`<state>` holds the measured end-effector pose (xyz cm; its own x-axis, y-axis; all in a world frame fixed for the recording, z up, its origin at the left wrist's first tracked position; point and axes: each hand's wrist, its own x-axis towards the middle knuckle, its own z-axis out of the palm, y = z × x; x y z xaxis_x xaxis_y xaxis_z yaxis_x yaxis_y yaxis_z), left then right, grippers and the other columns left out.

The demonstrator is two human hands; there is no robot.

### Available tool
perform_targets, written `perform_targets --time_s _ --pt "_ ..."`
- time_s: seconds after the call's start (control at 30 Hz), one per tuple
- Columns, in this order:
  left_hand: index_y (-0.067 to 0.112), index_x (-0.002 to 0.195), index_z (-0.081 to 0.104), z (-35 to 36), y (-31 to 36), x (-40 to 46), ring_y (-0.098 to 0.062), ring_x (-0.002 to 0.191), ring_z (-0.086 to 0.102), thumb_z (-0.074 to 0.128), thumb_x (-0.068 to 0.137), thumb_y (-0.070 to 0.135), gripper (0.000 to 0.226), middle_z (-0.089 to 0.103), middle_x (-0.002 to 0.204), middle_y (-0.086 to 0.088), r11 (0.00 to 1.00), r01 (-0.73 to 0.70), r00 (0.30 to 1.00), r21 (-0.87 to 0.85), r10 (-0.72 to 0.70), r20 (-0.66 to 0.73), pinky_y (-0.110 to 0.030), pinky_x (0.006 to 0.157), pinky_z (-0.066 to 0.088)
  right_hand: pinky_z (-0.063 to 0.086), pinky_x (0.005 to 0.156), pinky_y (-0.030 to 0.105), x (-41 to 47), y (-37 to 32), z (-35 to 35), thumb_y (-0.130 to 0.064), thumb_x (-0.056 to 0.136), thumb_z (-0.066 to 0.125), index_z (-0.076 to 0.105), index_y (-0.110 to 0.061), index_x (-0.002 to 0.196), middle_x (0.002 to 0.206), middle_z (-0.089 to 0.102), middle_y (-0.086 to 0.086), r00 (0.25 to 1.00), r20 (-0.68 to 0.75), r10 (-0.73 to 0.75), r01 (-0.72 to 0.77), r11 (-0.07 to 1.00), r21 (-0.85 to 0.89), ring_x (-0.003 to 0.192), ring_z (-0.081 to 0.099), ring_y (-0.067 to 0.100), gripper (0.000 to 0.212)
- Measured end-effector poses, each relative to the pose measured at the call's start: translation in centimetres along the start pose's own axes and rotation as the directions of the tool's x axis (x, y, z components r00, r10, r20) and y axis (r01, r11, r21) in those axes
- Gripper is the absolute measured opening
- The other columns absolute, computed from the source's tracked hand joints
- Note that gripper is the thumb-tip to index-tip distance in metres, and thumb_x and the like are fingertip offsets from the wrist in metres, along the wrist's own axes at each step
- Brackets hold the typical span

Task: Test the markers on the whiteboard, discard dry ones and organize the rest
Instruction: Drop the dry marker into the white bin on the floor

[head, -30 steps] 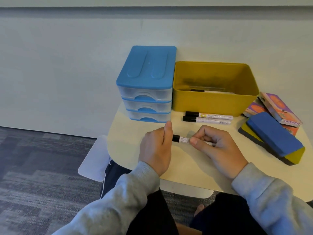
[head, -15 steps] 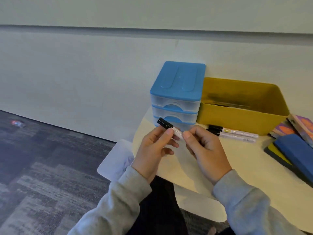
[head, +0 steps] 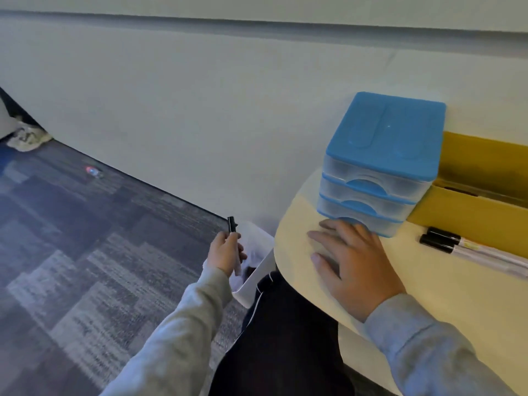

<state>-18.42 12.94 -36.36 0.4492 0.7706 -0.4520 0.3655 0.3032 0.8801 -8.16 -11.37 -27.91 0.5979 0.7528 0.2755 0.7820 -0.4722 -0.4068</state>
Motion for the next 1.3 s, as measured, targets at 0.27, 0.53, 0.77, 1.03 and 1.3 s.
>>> perform_targets --time_s 0.27,0.53,0.77,1.03,1.3 --pt "0.013 0.085 0.059 -2.1 -15.5 4.1 -0.021 0.049 0.049 0.052 0.099 0.023 0.019 0.055 0.067 -0.011 0.783 0.234 0.927 0.576 -0.359 0.112 -0.03 0.055 0.04 0.04 0.1 0.043 0.0 0.0 -0.2 -0.038 0.088 0.056 0.069 -0.028 0.119 0.125 0.056 -0.008 1.0 0.014 0.009 -0.009 1.0 0.013 0.118 0.052 0.021 0.035" --pt "0.006 0.11 0.067 -0.7 -8.9 7.0 -0.024 0.066 0.061 0.058 0.099 0.028 0.027 0.068 0.08 -0.007 0.806 0.003 0.986 0.592 -0.102 0.134 -0.033 0.072 0.057 0.04 0.096 0.04 0.1 -0.3 -0.3 -0.038 0.087 0.055 0.069 -0.029 0.118 0.125 0.057 -0.01 1.0 0.007 0.03 -0.03 0.999 0.022 0.118 0.052 0.02 0.036" --pt "0.023 0.16 0.008 -0.1 -6.1 7.5 -0.028 0.14 0.039 0.059 0.095 0.042 0.085 0.027 0.157 -0.009 0.615 -0.011 0.989 0.789 -0.111 0.1 -0.037 0.109 0.033 0.04 0.093 0.04 0.3 -0.2 -0.1 -0.039 0.087 0.053 0.07 -0.029 0.117 0.125 0.057 -0.012 1.0 -0.013 0.023 -0.022 0.999 0.03 0.118 0.053 0.019 0.036" --pt "0.014 0.145 0.043 0.1 -9.2 6.4 -0.031 0.125 0.051 0.061 0.093 0.026 0.056 0.048 0.139 -0.013 0.493 -0.146 0.963 0.858 -0.125 0.237 -0.037 0.104 0.041 0.037 0.092 0.035 0.3 0.0 0.0 -0.038 0.087 0.055 0.071 -0.028 0.117 0.124 0.058 -0.01 1.0 -0.028 0.01 -0.009 1.0 0.024 0.118 0.053 0.02 0.036" --pt "0.017 0.112 0.069 2.9 -3.1 2.6 -0.016 0.09 0.063 0.052 0.096 0.007 0.025 0.067 0.111 0.003 0.644 -0.465 0.879 0.607 0.416 0.232 -0.035 0.087 0.053 0.038 0.096 0.034 0.4 0.1 0.0 -0.036 0.085 0.06 0.071 -0.027 0.113 0.122 0.059 -0.013 0.999 -0.05 0.016 -0.012 0.996 0.083 0.114 0.054 0.015 0.031"
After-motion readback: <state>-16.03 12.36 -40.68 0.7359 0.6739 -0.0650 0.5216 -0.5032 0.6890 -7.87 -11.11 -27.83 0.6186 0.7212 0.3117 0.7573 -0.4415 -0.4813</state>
